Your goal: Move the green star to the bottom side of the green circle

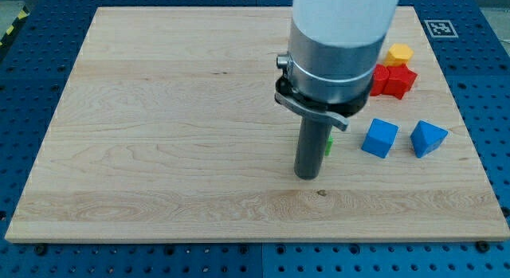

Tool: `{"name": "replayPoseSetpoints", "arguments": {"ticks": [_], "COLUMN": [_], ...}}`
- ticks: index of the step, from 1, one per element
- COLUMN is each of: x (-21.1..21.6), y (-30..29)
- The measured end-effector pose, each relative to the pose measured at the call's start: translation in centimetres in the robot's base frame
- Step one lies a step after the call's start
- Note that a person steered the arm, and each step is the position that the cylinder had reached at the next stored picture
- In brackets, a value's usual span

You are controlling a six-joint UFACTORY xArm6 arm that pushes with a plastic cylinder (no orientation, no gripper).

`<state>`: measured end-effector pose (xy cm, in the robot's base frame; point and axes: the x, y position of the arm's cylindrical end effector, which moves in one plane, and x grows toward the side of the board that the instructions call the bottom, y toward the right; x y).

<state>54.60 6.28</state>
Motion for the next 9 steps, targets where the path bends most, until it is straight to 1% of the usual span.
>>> {"name": "replayPoseSetpoints", "arguments": {"ticks": [1,4,6,7,8,9], "x": [-0.4,-10.9,-13.6,-14.3,-14.2,-12.0], "y": [0.0,3.8,8.9,10.0,9.8,5.6]}}
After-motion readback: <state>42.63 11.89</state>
